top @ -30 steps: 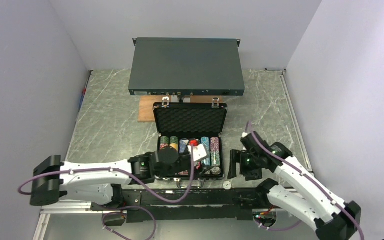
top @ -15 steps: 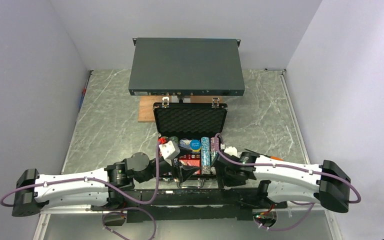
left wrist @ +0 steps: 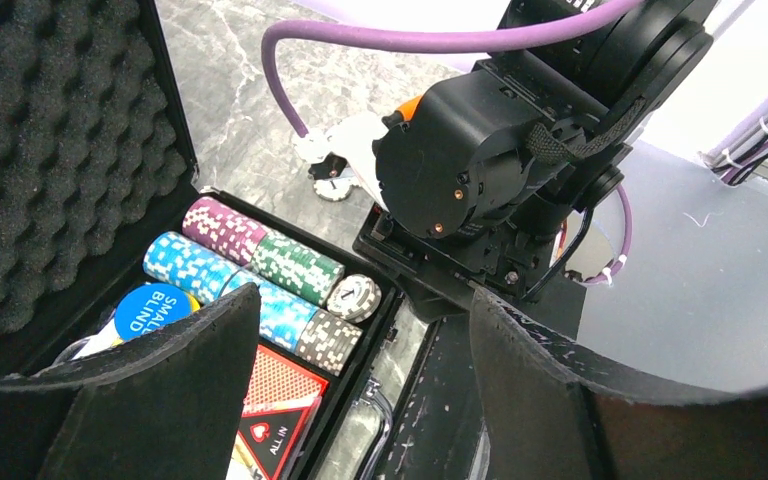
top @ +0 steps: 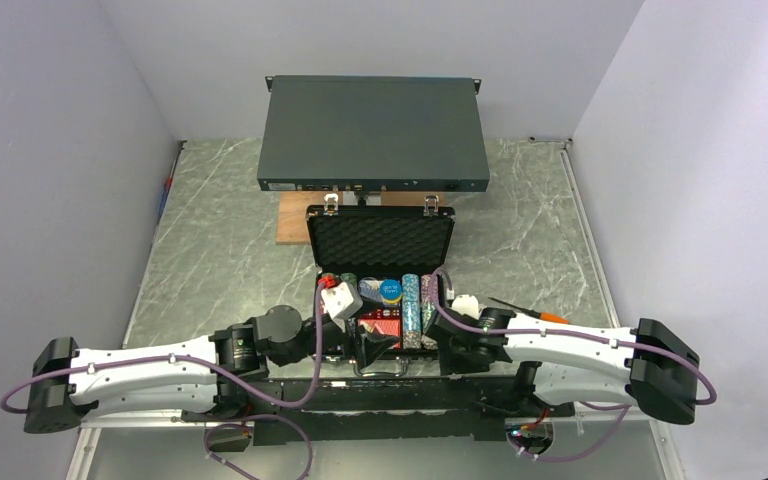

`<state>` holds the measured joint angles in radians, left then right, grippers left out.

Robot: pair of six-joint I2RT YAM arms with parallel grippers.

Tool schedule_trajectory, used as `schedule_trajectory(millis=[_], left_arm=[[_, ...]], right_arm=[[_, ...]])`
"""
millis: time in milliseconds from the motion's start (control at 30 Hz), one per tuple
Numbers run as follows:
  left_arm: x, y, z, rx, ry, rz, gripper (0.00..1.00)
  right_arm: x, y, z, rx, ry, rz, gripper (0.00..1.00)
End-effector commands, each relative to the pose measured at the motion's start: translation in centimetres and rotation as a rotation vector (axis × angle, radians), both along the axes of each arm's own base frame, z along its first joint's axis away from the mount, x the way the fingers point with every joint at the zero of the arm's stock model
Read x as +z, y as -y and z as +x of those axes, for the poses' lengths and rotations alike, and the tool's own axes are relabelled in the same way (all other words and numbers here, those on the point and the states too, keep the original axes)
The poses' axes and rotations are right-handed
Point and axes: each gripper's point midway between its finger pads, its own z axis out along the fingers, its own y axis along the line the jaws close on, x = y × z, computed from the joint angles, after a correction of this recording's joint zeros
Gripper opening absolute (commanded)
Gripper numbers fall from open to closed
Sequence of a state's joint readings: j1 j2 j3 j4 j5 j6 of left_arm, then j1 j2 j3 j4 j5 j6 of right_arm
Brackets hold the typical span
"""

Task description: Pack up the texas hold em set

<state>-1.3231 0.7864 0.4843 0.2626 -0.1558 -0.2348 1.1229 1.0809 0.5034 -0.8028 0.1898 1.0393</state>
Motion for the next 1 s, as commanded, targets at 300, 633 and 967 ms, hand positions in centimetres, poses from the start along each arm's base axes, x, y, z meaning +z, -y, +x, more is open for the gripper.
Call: schedule_trajectory(millis=[300, 633, 967], left_arm=[[1.3, -0.7, 0.6, 0.046, -0.018, -0.033, 0.8], [-0.9, -1.9, 3.2, 0.213, -0.147, 0.031, 0.84], [-2.1, -1.9, 5.6, 0.238, -0.299, 0.007, 0.82]], right_arm=[[-1.3, 0.7, 0.5, -0.03, 0.022, -0.07, 0.45], [1.9, 1.9, 2.2, -0.176, 0.16, -0.001, 0.24], [4.2, 1.2, 3.1, -0.137, 0.157, 0.067, 0.36]])
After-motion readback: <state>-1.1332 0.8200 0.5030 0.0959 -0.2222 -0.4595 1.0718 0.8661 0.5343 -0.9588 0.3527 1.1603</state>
